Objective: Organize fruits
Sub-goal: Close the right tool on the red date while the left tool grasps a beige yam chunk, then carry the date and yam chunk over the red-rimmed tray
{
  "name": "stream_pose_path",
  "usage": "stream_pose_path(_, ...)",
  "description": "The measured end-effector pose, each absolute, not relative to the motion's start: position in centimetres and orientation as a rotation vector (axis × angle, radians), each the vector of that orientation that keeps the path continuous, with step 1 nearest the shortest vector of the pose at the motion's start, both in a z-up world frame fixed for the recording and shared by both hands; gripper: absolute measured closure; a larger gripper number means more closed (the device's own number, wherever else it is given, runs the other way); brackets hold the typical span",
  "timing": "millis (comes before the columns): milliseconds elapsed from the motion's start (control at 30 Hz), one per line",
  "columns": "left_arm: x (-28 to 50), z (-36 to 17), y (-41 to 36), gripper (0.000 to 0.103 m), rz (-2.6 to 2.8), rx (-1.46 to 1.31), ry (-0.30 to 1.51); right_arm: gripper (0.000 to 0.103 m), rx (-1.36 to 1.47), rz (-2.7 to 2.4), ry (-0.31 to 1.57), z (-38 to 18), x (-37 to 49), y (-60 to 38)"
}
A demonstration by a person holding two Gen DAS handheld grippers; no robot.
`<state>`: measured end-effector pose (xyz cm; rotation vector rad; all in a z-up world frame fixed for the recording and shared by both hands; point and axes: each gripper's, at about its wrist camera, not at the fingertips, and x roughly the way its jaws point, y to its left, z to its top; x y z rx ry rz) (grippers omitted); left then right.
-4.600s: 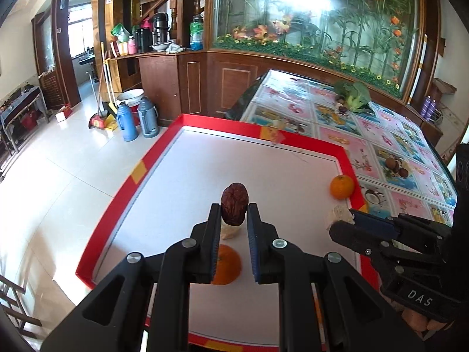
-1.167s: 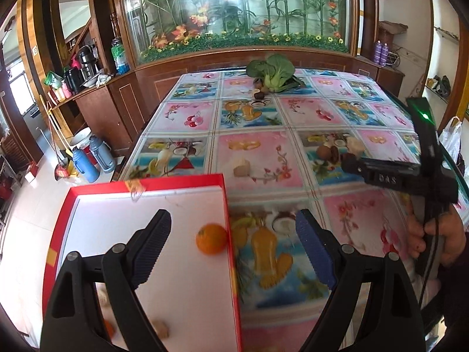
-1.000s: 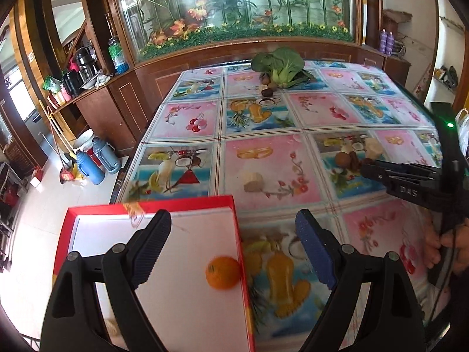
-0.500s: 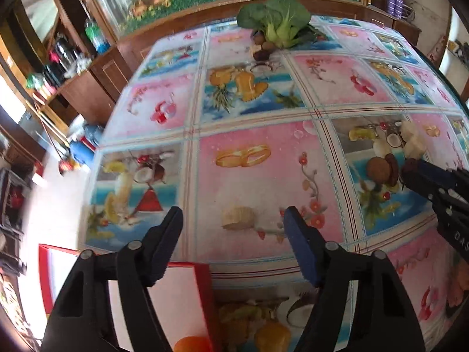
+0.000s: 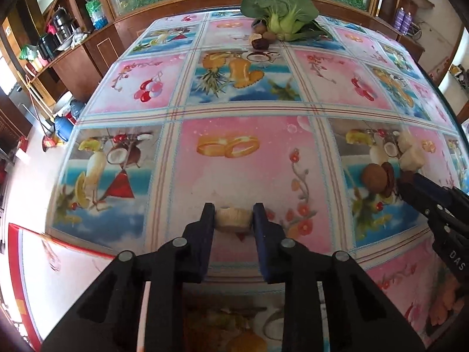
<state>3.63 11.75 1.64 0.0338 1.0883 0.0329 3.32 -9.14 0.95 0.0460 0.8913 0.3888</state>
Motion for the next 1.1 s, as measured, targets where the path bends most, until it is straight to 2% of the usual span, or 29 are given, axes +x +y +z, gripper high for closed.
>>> stream_pose_path(467, -3.9, 1.8, 6.2, 0.075, -0.151, -0.006, 1.063, 0.076, 0.055, 0.412, 0.904, 1.1, 2.4, -11.6)
stream_pose_path(867, -8.3, 1.8, 6.2, 0.075, -0.196, -0.093, 1.033, 0.076, 0.048, 0.523, 0.716, 3.3, -0.5, -10.5)
stream_pose_path(1100, -11.2, 4.2, 7.0, 0.075, -0.205, -0.114, 0.951, 0.076, 0.046, 0.484, 0.684, 3.4, -0.4, -10.5)
